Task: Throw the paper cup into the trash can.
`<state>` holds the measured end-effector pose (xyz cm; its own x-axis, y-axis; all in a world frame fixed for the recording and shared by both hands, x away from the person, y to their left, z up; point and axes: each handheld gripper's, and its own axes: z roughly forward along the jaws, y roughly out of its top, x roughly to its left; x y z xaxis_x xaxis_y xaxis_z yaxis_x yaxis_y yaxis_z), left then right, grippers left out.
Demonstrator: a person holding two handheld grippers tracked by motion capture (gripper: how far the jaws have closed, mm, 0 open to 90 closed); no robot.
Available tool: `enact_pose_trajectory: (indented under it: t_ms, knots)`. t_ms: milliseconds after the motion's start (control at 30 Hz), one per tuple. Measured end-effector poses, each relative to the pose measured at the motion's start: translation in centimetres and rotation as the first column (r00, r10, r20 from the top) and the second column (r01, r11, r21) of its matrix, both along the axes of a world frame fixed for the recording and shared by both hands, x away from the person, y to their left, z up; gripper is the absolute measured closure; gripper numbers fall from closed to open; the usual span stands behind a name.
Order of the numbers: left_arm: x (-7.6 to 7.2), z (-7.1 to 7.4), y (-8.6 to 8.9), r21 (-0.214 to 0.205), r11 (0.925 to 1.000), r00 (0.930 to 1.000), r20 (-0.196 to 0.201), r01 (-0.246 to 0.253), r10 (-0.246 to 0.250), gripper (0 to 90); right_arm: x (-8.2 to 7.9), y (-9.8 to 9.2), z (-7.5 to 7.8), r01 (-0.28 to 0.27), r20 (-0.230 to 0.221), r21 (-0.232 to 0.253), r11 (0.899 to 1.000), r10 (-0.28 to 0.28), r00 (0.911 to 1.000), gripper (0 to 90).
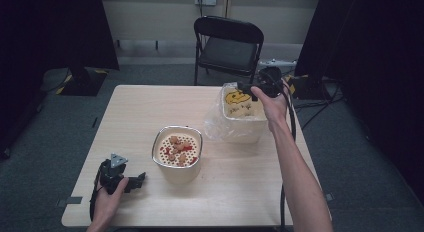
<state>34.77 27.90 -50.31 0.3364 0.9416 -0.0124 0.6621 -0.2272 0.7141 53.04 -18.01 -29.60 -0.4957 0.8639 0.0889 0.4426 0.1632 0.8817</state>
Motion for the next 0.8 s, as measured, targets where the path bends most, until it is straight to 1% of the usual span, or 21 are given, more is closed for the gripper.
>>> enact_pose_trajectory:
  t_ms: [33, 67, 200, 267, 367, 400, 433, 500, 567, 633, 700, 800]
  knots:
    - [0.0, 0.0, 0.0, 0.0, 1.0, 1.0, 0.0, 0.001, -0.001, 0.0, -0.2, -0.2, 0.0, -0.016, -0.007, 0.006, 1.0, 0.016, 0.9999, 16.7]
    - [0.0, 0.0, 0.0, 0.0, 1.0, 1.0, 0.0, 0.0, 0.0, 0.0, -0.5, -0.4, 0.0, -0.016, -0.005, 0.0, 1.0, 0.016, 0.9999, 16.7]
    - [0.0, 0.0, 0.0, 0.0, 1.0, 1.0, -0.001, 0.0, 0.0, 0.0, -1.9, -1.1, -0.1, -0.02, 0.011, 0.008, 1.0, 0.02, 0.9997, 16.6]
    - [0.0, 0.0, 0.0, 0.0, 1.0, 1.0, 0.0, 0.0, 0.0, 0.0, -2.8, -1.4, -0.1, -0.037, 0.019, 0.034, 0.999, 0.036, 0.9992, 16.6]
    - [0.0, 0.0, 0.0, 0.0, 1.0, 1.0, 0.0, 0.0, 0.0, 0.0, -4.1, -1.7, -0.2, -0.05, 0.014, 0.007, 0.999, 0.049, 0.9987, 16.6]
    - [0.0, 0.0, 0.0, -0.001, 1.0, 1.0, 0.0, 0.0, 0.0, 0.0, -4.5, -1.8, -0.4, -0.061, 0.011, -0.01, 0.998, 0.061, 0.9981, 16.6]
    - [0.0, 0.0, 0.0, -0.001, 1.0, 1.0, 0.0, 0.001, -0.001, 0.0, -4.9, -1.8, -0.5, -0.071, 0.008, -0.015, 0.997, 0.071, 0.9974, 16.6]
    - [0.0, 0.0, 0.0, 0.0, 1.0, 1.0, -0.001, 0.0, 0.0, 0.0, -5.8, -2.1, -0.8, -0.094, 0.015, 0.004, 0.996, 0.094, 0.9955, 16.6]
    - [0.0, 0.0, 0.0, 0.0, 1.0, 1.0, 0.0, 0.0, 0.0, 0.0, -6.7, -2.3, -0.9, -0.084, 0.032, 0.007, 0.996, 0.084, 0.996, 16.5]
    - [0.0, 0.0, 0.0, 0.0, 1.0, 1.0, -0.001, 0.001, -0.001, 0.0, -7.5, -2.6, -1.1, -0.087, 0.037, 0.021, 0.996, 0.086, 0.9956, 16.1]
    - [0.0, 0.0, 0.0, 0.0, 1.0, 1.0, 0.0, 0.0, 0.0, 0.0, -8.3, -2.8, -1.4, -0.097, 0.04, 0.015, 0.995, 0.096, 0.9945, 15.5]
    - [0.0, 0.0, 0.0, 0.0, 1.0, 1.0, 0.0, 0.0, 0.0, 0.0, -9.4, -3.1, -2.1, -0.108, 0.032, 0.011, 0.994, 0.108, 0.9936, 15.2]
